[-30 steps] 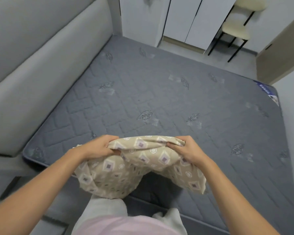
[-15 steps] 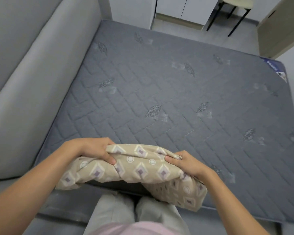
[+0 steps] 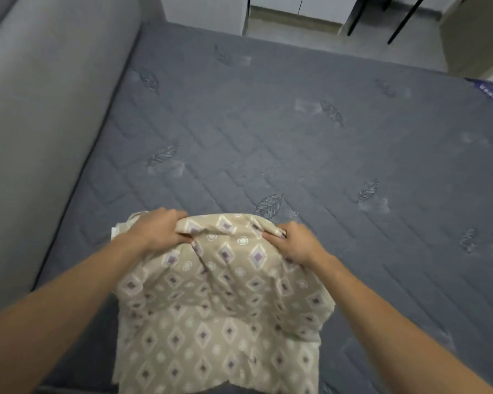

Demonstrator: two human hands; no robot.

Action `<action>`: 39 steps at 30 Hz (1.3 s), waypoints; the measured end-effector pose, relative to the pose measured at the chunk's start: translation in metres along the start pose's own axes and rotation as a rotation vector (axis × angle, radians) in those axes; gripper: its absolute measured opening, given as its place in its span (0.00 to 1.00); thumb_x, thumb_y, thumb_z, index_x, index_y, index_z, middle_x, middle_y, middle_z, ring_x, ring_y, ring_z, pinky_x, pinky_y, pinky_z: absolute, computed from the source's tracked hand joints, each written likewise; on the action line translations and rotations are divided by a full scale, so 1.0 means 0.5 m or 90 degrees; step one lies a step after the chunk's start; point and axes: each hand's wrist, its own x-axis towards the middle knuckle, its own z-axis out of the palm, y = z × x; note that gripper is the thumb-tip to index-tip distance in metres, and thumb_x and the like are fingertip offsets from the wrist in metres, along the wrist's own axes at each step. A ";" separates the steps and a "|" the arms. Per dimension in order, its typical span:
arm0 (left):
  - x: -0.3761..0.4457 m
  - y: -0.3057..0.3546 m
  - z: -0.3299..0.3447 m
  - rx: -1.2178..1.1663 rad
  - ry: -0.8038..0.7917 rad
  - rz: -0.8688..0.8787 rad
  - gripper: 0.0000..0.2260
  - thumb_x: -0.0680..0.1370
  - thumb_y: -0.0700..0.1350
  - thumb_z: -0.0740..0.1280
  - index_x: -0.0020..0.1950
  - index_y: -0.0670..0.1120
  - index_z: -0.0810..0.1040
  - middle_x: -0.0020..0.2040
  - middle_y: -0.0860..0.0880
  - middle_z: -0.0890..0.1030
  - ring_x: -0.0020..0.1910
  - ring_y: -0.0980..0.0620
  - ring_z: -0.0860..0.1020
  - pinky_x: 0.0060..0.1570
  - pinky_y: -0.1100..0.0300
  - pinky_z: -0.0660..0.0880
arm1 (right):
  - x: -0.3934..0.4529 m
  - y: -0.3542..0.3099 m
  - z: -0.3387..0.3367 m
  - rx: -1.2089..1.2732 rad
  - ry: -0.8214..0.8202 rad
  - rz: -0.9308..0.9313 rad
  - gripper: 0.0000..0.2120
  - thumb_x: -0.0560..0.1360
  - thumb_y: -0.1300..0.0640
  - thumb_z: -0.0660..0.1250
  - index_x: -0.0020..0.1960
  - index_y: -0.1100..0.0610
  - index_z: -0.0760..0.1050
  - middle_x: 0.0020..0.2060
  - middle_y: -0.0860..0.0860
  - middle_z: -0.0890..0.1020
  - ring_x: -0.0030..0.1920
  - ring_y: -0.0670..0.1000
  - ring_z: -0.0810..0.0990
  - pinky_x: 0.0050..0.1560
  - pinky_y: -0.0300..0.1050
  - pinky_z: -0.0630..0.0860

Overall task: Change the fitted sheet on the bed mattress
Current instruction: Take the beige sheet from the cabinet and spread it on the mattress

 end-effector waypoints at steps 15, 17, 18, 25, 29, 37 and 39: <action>0.234 -0.239 0.259 0.080 0.260 -0.032 0.35 0.74 0.50 0.75 0.79 0.53 0.67 0.77 0.43 0.67 0.75 0.41 0.65 0.74 0.38 0.64 | 0.379 0.033 0.265 -0.339 0.174 -0.060 0.26 0.77 0.42 0.69 0.72 0.50 0.71 0.69 0.56 0.72 0.66 0.62 0.70 0.63 0.58 0.71; 0.190 -0.266 0.291 0.031 0.235 -0.113 0.40 0.74 0.56 0.75 0.82 0.53 0.61 0.77 0.42 0.65 0.73 0.40 0.65 0.70 0.39 0.69 | 0.372 -0.018 0.328 -0.289 0.106 -0.088 0.28 0.76 0.43 0.70 0.73 0.51 0.69 0.71 0.55 0.70 0.68 0.61 0.69 0.66 0.58 0.72; 0.173 -0.274 0.301 -0.004 0.225 -0.148 0.42 0.73 0.58 0.76 0.82 0.54 0.59 0.75 0.43 0.65 0.71 0.40 0.67 0.66 0.40 0.72 | 0.372 -0.046 0.353 -0.278 0.096 -0.094 0.30 0.76 0.42 0.71 0.73 0.51 0.68 0.72 0.55 0.69 0.68 0.61 0.69 0.68 0.59 0.72; 0.122 -0.281 0.315 -0.333 0.294 -0.222 0.43 0.75 0.49 0.78 0.81 0.56 0.54 0.71 0.47 0.72 0.69 0.44 0.72 0.66 0.42 0.74 | 0.408 -0.173 0.420 -0.213 0.140 -0.213 0.36 0.76 0.49 0.75 0.78 0.49 0.62 0.80 0.56 0.62 0.76 0.60 0.62 0.75 0.58 0.67; 0.111 -0.302 0.321 -0.429 0.305 -0.286 0.23 0.77 0.53 0.76 0.66 0.52 0.69 0.47 0.52 0.81 0.48 0.46 0.81 0.46 0.47 0.79 | 0.434 -0.225 0.431 -0.238 0.079 -0.307 0.43 0.76 0.46 0.74 0.84 0.46 0.55 0.84 0.52 0.57 0.83 0.58 0.54 0.81 0.55 0.55; 0.067 -0.367 0.325 -0.591 0.323 -0.217 0.17 0.85 0.49 0.65 0.40 0.42 0.70 0.32 0.44 0.72 0.32 0.57 0.69 0.34 0.55 0.68 | 0.470 -0.288 0.413 -0.242 0.099 -0.358 0.05 0.80 0.51 0.70 0.54 0.52 0.81 0.47 0.47 0.76 0.53 0.56 0.75 0.53 0.52 0.70; 0.057 -0.371 0.329 -0.660 0.321 -0.223 0.13 0.86 0.51 0.63 0.46 0.45 0.74 0.41 0.37 0.80 0.38 0.49 0.76 0.41 0.44 0.76 | 0.466 -0.292 0.411 -0.214 0.113 -0.379 0.02 0.79 0.57 0.70 0.50 0.55 0.80 0.49 0.50 0.75 0.52 0.57 0.73 0.49 0.57 0.74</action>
